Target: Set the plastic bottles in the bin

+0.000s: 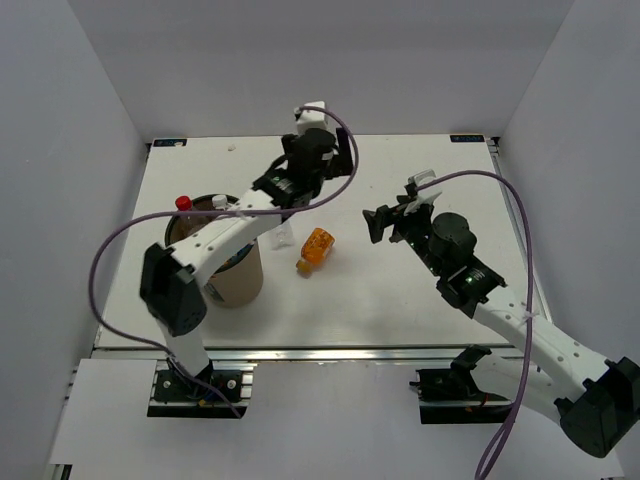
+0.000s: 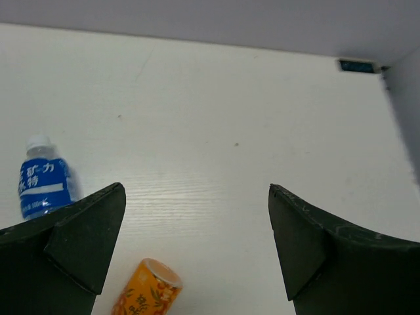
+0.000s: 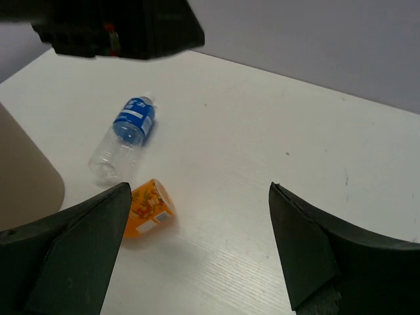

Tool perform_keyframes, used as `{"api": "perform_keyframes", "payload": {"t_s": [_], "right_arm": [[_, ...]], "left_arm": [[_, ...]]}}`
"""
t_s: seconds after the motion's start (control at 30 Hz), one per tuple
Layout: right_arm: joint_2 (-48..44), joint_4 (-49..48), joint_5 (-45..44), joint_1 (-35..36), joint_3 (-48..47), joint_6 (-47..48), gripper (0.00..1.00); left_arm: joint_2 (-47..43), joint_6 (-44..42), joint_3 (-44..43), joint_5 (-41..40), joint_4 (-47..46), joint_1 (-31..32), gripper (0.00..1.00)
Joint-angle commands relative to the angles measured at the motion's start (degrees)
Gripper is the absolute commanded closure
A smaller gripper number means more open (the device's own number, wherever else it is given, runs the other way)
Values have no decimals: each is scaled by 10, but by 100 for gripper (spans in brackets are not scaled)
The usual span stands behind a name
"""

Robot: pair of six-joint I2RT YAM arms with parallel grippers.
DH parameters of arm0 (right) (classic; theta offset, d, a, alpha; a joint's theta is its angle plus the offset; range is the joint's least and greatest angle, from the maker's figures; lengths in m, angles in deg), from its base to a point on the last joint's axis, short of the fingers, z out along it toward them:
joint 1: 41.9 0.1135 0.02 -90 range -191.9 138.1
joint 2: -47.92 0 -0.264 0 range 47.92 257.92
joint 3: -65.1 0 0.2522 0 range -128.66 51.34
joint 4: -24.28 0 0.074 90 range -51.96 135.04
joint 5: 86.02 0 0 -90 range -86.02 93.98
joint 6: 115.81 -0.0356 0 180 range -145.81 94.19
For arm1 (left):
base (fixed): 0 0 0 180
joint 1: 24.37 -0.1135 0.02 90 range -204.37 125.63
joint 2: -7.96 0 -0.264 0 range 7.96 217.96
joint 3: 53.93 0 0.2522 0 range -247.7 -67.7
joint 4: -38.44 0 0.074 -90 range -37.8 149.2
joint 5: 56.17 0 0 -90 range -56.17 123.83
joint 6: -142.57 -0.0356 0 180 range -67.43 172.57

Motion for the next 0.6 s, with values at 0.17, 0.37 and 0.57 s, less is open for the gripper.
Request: {"api": "perform_keyframes", "payload": {"t_s": [0.17,0.37,0.57], "right_arm": [[-57,-6,-31,-53,51,-42,11],[-72,-5,4,-75,74,-50,11],[-63,-13,27,-91,80,-56,10]], "left_arm": [[151,90,-151,-264,200,-2,2],[231,185,-203,-262,272,-43,2],[247,219,-164,-253,253,-70,2]]}}
